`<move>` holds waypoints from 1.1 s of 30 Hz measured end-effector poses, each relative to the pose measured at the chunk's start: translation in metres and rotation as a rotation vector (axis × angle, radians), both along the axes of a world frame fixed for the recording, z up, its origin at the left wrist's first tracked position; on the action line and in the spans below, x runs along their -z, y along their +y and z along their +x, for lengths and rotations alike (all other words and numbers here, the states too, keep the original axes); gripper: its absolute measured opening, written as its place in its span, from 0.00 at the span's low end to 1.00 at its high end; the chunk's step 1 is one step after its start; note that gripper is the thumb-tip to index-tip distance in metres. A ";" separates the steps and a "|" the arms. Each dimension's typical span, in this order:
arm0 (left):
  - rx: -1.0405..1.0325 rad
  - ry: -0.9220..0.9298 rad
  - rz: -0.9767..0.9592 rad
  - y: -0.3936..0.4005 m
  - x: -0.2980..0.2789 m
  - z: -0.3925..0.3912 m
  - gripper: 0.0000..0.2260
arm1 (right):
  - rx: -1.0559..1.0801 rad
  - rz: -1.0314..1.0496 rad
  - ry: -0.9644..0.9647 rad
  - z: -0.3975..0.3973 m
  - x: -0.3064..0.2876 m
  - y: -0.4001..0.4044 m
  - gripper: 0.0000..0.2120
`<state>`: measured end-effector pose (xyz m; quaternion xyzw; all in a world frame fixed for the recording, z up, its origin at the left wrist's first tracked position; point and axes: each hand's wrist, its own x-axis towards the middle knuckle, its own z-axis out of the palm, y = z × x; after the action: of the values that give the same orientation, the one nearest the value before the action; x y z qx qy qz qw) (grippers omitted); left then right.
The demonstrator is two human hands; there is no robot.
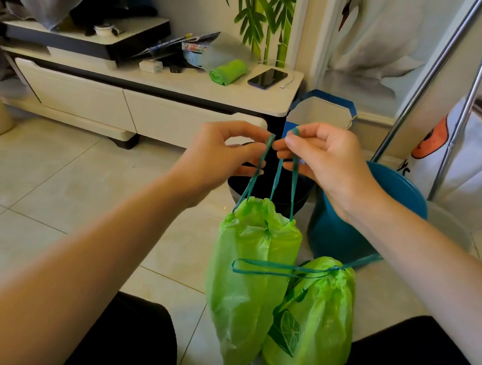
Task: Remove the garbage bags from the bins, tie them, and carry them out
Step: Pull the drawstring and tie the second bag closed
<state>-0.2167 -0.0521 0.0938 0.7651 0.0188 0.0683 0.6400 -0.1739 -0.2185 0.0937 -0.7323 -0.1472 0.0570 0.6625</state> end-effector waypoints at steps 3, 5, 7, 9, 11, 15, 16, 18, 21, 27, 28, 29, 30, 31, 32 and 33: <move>0.026 -0.045 0.023 -0.009 0.001 0.000 0.09 | 0.001 -0.049 -0.002 -0.002 -0.001 0.004 0.04; 0.054 -0.092 0.078 -0.011 0.002 0.000 0.10 | 0.015 -0.043 0.027 -0.002 -0.001 0.004 0.04; 0.073 -0.142 0.149 -0.011 0.004 0.001 0.13 | 0.031 -0.020 0.067 -0.002 -0.001 0.004 0.04; 0.045 -0.154 0.197 -0.007 0.006 0.004 0.13 | 0.048 -0.010 0.082 -0.001 0.000 0.003 0.05; 0.050 -0.086 0.196 0.000 0.014 0.010 0.13 | 0.053 -0.003 0.067 0.000 0.000 0.001 0.05; 0.275 0.072 0.341 0.000 0.053 0.016 0.34 | 0.044 -0.078 -0.080 -0.002 0.000 0.001 0.04; 0.301 0.091 0.365 -0.007 0.064 0.016 0.36 | 0.047 -0.115 -0.127 -0.003 0.001 0.002 0.05; 0.290 0.129 0.384 -0.022 0.089 0.016 0.39 | 0.055 -0.188 -0.200 -0.005 0.004 0.005 0.07; 0.197 0.115 0.384 -0.043 0.122 0.015 0.36 | 0.028 -0.231 -0.271 -0.010 0.005 0.008 0.07; -0.002 0.079 0.307 -0.049 0.143 0.019 0.09 | -0.016 -0.238 -0.337 -0.019 0.001 0.008 0.07; -0.006 0.076 0.299 -0.046 0.146 0.020 0.06 | -0.006 -0.236 -0.338 -0.018 0.000 0.007 0.07; -0.008 0.080 0.303 -0.043 0.147 0.022 0.04 | 0.006 -0.234 -0.341 -0.015 -0.001 0.005 0.07; -0.005 0.077 0.309 -0.039 0.150 0.023 0.03 | 0.023 -0.235 -0.350 -0.012 -0.001 0.003 0.07; -0.007 0.072 0.324 -0.035 0.153 0.024 0.03 | 0.044 -0.237 -0.365 -0.009 -0.002 0.001 0.07; 0.004 0.064 0.340 -0.032 0.155 0.024 0.04 | 0.064 -0.235 -0.382 -0.006 -0.003 -0.001 0.07; 0.026 0.063 0.385 -0.030 0.157 0.024 0.02 | 0.081 -0.228 -0.400 -0.004 -0.003 -0.003 0.07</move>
<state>-0.1930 -0.0816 -0.0628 0.8753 0.0155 0.0385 0.4818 -0.1780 -0.2213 0.0970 -0.8044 -0.2387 -0.0996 0.5349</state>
